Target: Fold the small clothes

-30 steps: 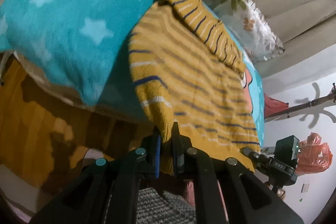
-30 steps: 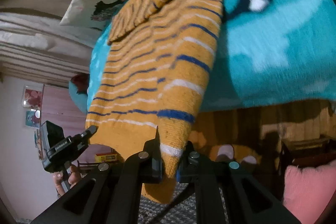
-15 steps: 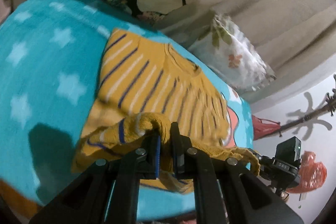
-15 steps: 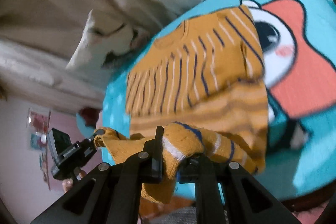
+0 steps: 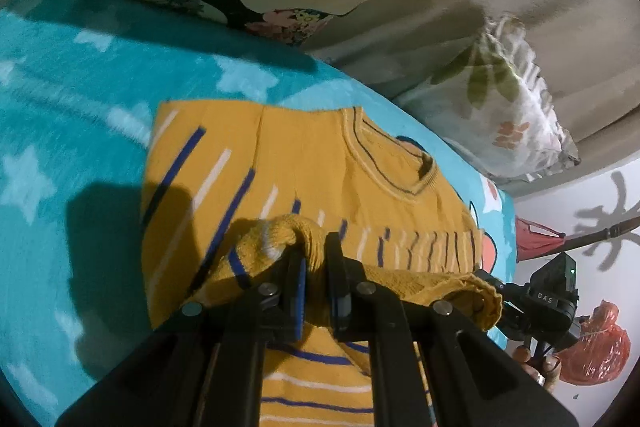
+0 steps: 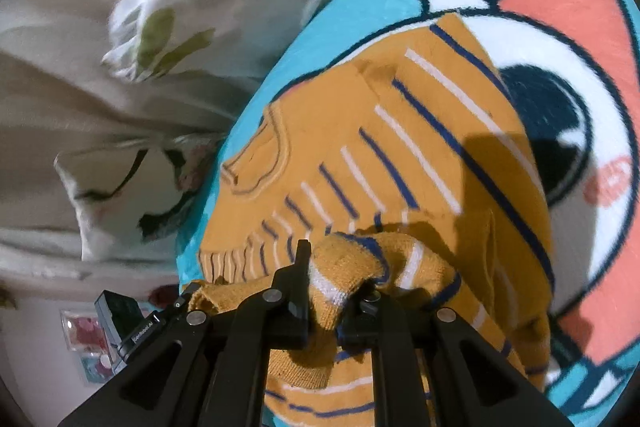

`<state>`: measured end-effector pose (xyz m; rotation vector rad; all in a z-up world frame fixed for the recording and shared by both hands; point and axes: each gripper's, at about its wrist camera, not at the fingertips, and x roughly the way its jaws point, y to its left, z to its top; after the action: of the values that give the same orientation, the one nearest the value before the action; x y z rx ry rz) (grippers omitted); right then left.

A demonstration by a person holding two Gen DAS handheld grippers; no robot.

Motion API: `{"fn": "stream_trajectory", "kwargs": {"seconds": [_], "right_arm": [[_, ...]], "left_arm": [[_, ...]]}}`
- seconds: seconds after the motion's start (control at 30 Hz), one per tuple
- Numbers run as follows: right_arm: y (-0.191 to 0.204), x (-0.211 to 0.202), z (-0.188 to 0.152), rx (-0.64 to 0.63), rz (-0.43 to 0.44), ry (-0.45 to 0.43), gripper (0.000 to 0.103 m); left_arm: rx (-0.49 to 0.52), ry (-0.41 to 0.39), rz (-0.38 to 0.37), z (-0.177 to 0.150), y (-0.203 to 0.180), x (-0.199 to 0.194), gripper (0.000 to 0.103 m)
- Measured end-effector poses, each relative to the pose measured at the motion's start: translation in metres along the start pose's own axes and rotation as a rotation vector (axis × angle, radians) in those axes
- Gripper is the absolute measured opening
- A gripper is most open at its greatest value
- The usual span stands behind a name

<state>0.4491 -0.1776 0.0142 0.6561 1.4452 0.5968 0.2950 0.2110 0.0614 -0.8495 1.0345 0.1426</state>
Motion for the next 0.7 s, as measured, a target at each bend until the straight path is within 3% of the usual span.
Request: {"fn": "stream_trajectory", "kwargs": {"seconds": [0.13, 0.2, 0.27, 0.33, 0.4, 0.53, 0.7], "right_arm": [[-0.008, 0.013, 0.017, 0.078, 0.007, -0.005, 0.018], [-0.014, 0.016, 0.024, 0.121, 0.023, -0.008, 0.026], [-0.016, 0.017, 0.03, 0.14, 0.054, -0.012, 0.033], [-0.015, 0.018, 0.034, 0.152, 0.068, -0.017, 0.039], [-0.014, 0.021, 0.038, 0.167, 0.085, -0.022, 0.045], [-0.016, 0.024, 0.045, 0.214, 0.142, -0.022, 0.058], [-0.033, 0.014, 0.046, 0.358, 0.31, -0.043, 0.07]], "left_arm": [[-0.017, 0.022, -0.037, 0.015, 0.005, 0.012, 0.015], [-0.038, 0.027, -0.089, 0.021, 0.008, 0.013, 0.023], [-0.053, 0.001, -0.121, 0.029, 0.012, 0.008, 0.044], [-0.068, -0.038, -0.14, 0.03, 0.015, 0.001, 0.051], [-0.096, -0.053, -0.169, 0.033, 0.021, -0.005, 0.052], [-0.088, -0.072, -0.124, 0.032, 0.026, -0.02, 0.054], [0.009, -0.078, -0.006, 0.016, 0.024, -0.028, 0.055]]}}
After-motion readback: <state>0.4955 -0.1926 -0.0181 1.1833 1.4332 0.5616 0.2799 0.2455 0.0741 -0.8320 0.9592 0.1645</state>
